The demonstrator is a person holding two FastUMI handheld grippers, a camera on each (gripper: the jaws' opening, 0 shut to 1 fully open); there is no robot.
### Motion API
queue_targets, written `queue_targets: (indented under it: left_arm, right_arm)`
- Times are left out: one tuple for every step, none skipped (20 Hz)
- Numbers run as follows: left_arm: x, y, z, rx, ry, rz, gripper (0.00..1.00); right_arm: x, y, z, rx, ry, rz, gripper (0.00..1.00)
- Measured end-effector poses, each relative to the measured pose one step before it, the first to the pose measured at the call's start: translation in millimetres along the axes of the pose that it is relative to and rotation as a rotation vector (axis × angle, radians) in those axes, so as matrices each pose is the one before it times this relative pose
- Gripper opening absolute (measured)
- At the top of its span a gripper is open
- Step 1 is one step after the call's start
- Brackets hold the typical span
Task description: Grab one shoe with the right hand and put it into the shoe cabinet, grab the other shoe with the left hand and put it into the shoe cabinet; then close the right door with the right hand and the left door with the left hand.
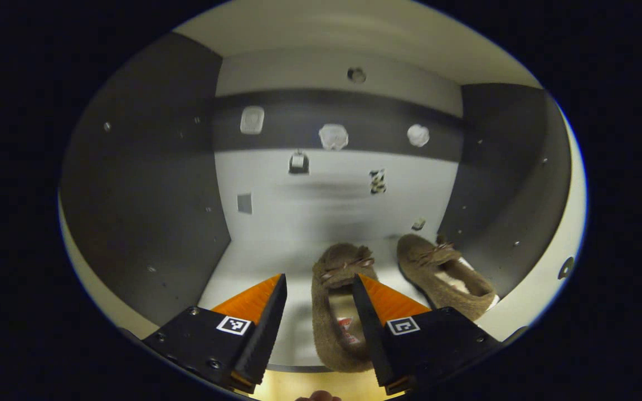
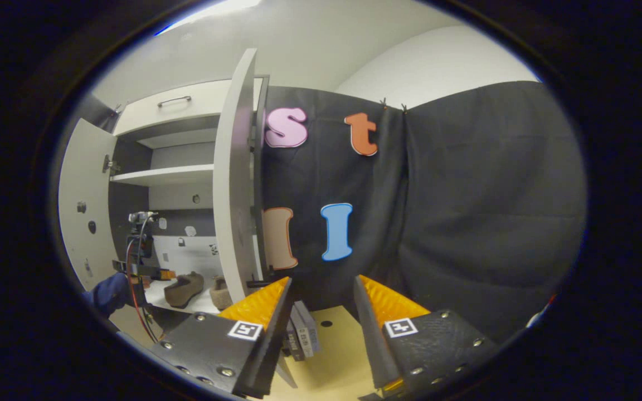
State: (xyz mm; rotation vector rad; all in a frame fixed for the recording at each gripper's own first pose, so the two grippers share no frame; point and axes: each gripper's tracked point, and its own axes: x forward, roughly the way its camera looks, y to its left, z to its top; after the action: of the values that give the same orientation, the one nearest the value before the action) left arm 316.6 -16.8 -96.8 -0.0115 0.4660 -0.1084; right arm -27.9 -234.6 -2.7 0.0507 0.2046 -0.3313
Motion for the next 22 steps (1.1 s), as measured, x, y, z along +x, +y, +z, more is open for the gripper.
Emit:
queue_targets:
  left_arm:
    - [-15.43, -0.79, 11.45, 0.00536, -0.03715, -0.00551, 0.75]
    - [-15.01, 2.08, 9.49, 0.01027, -0.03341, -0.00015, 0.77]
    - [-12.93, 1.61, 8.41, 0.01190, -0.02698, 0.00014, 0.79]
    - [-11.85, 2.13, 8.18, 0.00773, -0.02625, 0.00095, 0.80]
    - [-11.46, 1.97, 8.22, 0.00096, -0.02500, 0.00088, 0.80]
    - [-11.60, 2.90, 5.50, -0.00406, -0.01804, 0.00132, 0.80]
    - [-11.02, 1.59, 5.09, -0.00515, -0.01402, -0.00254, 0.80]
    - [-11.94, 0.85, 4.09, -0.00537, -0.01213, -0.00157, 0.80]
    - [-10.70, 1.18, 3.31, -0.00691, -0.01161, -0.00504, 0.80]
    - [-10.51, -0.51, 3.42, -0.00880, -0.01098, -0.00612, 0.80]
    - [-8.60, -0.53, 3.61, -0.00916, -0.01177, -0.00498, 0.80]
    - [-7.28, -1.05, 3.24, -0.00510, -0.01004, -0.00493, 0.80]
    - [-7.78, -0.21, 1.31, 0.00036, -0.00530, -0.00416, 0.78]
    - [-7.56, 0.46, 0.34, 0.00301, -0.00299, 0.00020, 0.80]
    - [-9.32, 1.10, 1.61, 0.00256, -0.00335, 0.00034, 0.80]
    - [-4.03, 0.39, 0.13, 0.00085, -0.00324, 0.00163, 0.80]
    - [-7.75, 0.32, 0.37, -0.00329, -0.00027, 0.00004, 0.80]
    - [-6.90, 0.23, -0.22, -0.00562, -0.00118, -0.00211, 0.80]
    - [-7.15, 1.50, 0.18, -0.00362, 0.00163, 0.00129, 0.80]
    - [-7.58, 2.83, -0.11, 0.00124, 0.00238, 0.00864, 0.80]
    - [-8.09, 3.31, 0.60, 0.00015, -0.00140, 0.00836, 0.80]
    - [-5.95, 2.61, -0.37, -0.00250, -0.00183, 0.00585, 0.80]
  right_arm:
    - [2.83, 4.60, -1.79, 0.00541, 0.00847, 0.01524, 0.70]
    - [10.87, 7.82, -2.80, 0.00430, 0.00780, 0.01677, 0.69]
    - [6.07, 6.51, -1.51, 0.00554, 0.00623, 0.01462, 0.75]
    - [3.97, 5.32, -2.49, 0.00513, 0.00394, 0.01395, 0.77]
    - [1.87, 4.48, -3.35, 0.00401, 0.00380, 0.01617, 0.77]
    - [1.19, -0.85, -1.48, -0.00349, -0.00093, -0.00282, 0.77]
    - [-1.86, 0.80, 1.67, -0.00808, -0.00037, 0.00118, 0.77]
    - [-0.20, 2.20, -0.52, -0.00454, 0.00028, 0.00642, 0.77]
    - [-1.39, 4.61, -0.15, -0.01307, 0.00019, 0.01323, 0.77]
    - [-0.45, 4.58, -0.06, -0.01764, -0.00216, 0.01091, 0.74]
    - [-0.77, 4.74, 1.06, -0.01959, -0.00472, 0.00995, 0.74]
    - [-0.30, 5.77, 0.55, -0.01172, -0.00233, 0.01330, 0.73]
    - [-1.15, 7.13, 0.07, 0.00020, 0.00069, 0.02163, 0.74]
    - [0.95, 10.13, -0.94, 0.01101, 0.00352, 0.02878, 0.77]
    - [0.20, 9.46, -0.99, 0.01221, 0.00396, 0.03371, 0.77]
    - [2.25, 10.87, -1.63, 0.00849, 0.00354, 0.03337, 0.77]
    - [2.34, 9.10, -0.52, 0.00246, 0.00447, 0.03120, 0.77]
    - [2.71, 9.27, -0.46, -0.00093, 0.00486, 0.02926, 0.77]
    - [2.14, 7.87, -0.28, -0.00276, 0.00257, 0.02904, 0.77]
    - [4.11, 11.12, -1.61, -0.00054, 0.00271, 0.02770, 0.77]
    - [2.66, 8.07, 0.30, 0.00432, 0.00289, 0.02540, 0.77]
    - [7.18, 5.13, -2.94, 0.00346, 0.00536, 0.01642, 0.77]
